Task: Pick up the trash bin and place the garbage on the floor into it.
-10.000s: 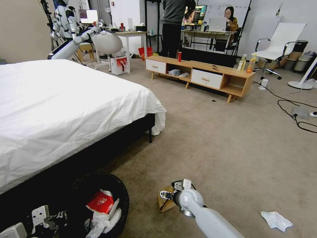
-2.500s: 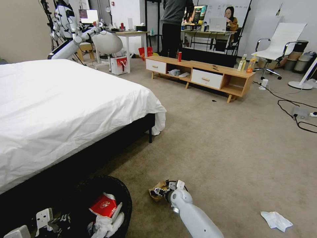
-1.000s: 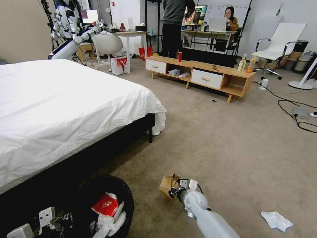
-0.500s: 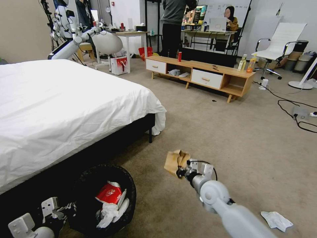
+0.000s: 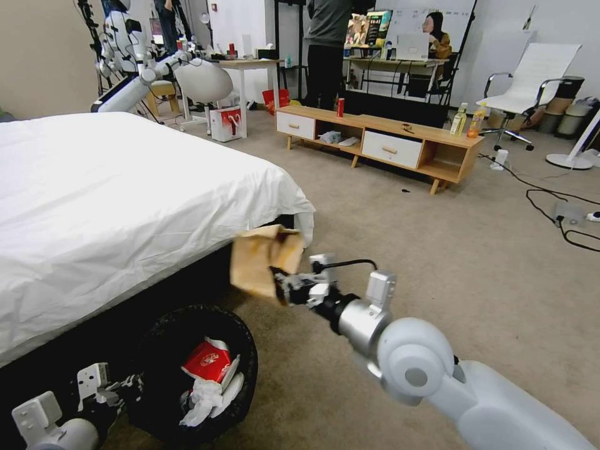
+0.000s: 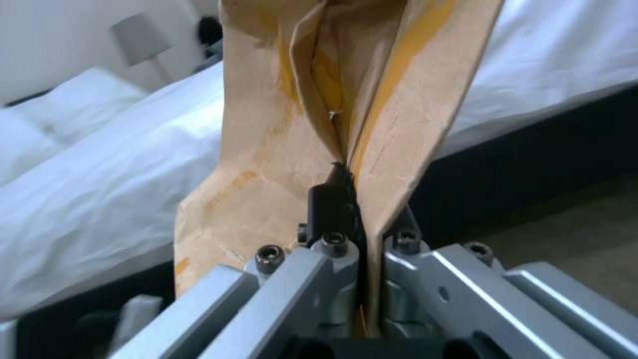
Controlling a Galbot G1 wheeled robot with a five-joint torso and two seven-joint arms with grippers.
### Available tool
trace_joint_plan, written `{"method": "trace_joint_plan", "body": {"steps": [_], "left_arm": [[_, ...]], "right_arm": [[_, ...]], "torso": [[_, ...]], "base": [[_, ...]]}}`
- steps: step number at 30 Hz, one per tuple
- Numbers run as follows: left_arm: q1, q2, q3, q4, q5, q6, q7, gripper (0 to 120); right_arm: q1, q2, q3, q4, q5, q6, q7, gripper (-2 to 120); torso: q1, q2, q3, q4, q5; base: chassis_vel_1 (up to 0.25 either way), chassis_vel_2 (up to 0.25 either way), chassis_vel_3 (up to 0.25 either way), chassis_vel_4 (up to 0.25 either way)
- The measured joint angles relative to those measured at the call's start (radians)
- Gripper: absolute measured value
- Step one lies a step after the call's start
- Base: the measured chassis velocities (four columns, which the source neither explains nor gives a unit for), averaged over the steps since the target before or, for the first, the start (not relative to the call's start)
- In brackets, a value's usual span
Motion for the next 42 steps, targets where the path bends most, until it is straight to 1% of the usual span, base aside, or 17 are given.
{"method": "trace_joint_plan", "body": {"steps": [1, 2, 4, 5, 7, 8, 10, 11, 13, 17, 18, 25, 38, 42], "left_arm": [[0.0, 0.005, 0.003, -0.002, 0.0, 0.0, 0.0, 3], [0.0, 0.005, 0.003, -0.002, 0.0, 0.0, 0.0, 3], [0.0, 0.013, 0.005, -0.008, 0.0, 0.0, 0.0, 3], [0.0, 0.013, 0.005, -0.008, 0.0, 0.0, 0.0, 3], [0.001, 0.026, 0.007, -0.012, -0.001, 0.0, 0.001, 3], [0.001, 0.026, 0.007, -0.012, -0.001, 0.0, 0.001, 3], [0.001, 0.033, 0.007, -0.014, -0.003, 0.0, 0.003, 3], [0.001, 0.033, 0.007, -0.014, -0.003, 0.0, 0.003, 3], [-0.002, 0.041, 0.007, -0.015, -0.008, 0.0, 0.003, 3], [-0.005, 0.046, 0.006, -0.015, -0.012, 0.0, 0.004, 3], [-0.006, 0.048, 0.004, -0.016, -0.013, 0.0, 0.004, 3], [-0.011, 0.051, 0.002, -0.017, -0.02, 0.0, 0.004, 3], [-0.008, 0.045, 0.004, -0.023, -0.02, -0.001, 0.008, 3], [-0.006, 0.043, 0.004, -0.025, -0.02, -0.001, 0.009, 3]], "right_arm": [[0.029, 0.001, -0.038, 0.024, 0.013, 0.006, -0.007, 0], [0.029, 0.001, -0.038, 0.024, 0.013, 0.006, -0.007, 0], [0.086, 0.018, -0.097, 0.046, 0.035, 0.012, -0.011, 0], [0.086, 0.018, -0.097, 0.046, 0.035, 0.012, -0.011, 0], [0.165, 0.041, -0.187, 0.046, 0.06, 0.012, -0.012, 0], [0.165, 0.041, -0.187, 0.046, 0.06, 0.012, -0.012, 0], [0.222, 0.058, -0.291, 0.039, 0.068, 0.01, -0.009, 0], [0.222, 0.058, -0.291, 0.039, 0.068, 0.01, -0.009, 0], [0.259, 0.082, -0.373, 0.025, 0.073, 0.004, 0.008, 0], [0.278, 0.104, -0.417, 0.014, 0.085, -0.005, 0.028, 0], [0.289, 0.118, -0.444, 0.007, 0.1, -0.02, 0.045, 0], [0.278, 0.146, -0.483, -0.035, 0.109, -0.046, 0.072, 0], [0.214, 0.152, -0.52, -0.115, 0.064, -0.055, 0.081, 0], [0.202, 0.15, -0.52, -0.121, 0.059, -0.06, 0.087, 0]], "torso": [[0.0, 0.0, 0.0, -0.0001, 0.0002], [0.0, 0.0, 0.0, -0.0001, 0.0002], [0.0, 0.0, 0.0, -0.0005, 0.0001], [0.0, 0.0, 0.0, -0.0005, 0.0001], [0.0, 0.0, 0.0, -0.0003, 0.0001], [0.0, 0.0, 0.0, -0.0003, 0.0001], [0.0, 0.0, 0.0, -0.0003, 0.0002], [0.0, 0.0, 0.0, -0.0003, 0.0002], [0.0, 0.0, 0.0, -0.0002, 0.0001], [0.0, 0.0, 0.0, -0.0003, 0.0002], [0.0, 0.0, 0.0, -0.0003, 0.0002], [0.0, 0.0, 0.0, -0.0003, 0.0003], [0.0, 0.0, 0.0, -0.0003, 0.0003], [0.0, 0.0, 0.0, -0.0003, 0.0003]], "base": [[0.0, 0.0, 0.0, 0.0], [0.0, 0.0, 0.0, 0.0], [0.0, 0.0, 0.0, 0.0], [0.0, 0.0, 0.0, 0.0], [0.0, 0.0, 0.0, 0.0], [0.0, 0.0, 0.0, 0.0], [0.0, 0.0, 0.0, 0.0], [0.0, 0.0, 0.0, 0.0], [0.0, 0.0, 0.0, 0.0], [0.0, 0.0, 0.0, 0.0], [0.0, 0.0, 0.0, 0.0], [0.0, 0.0, 0.0, 0.0], [0.0, 0.0, 0.0, 0.0], [0.0, 0.0, 0.0, 0.0]]}}
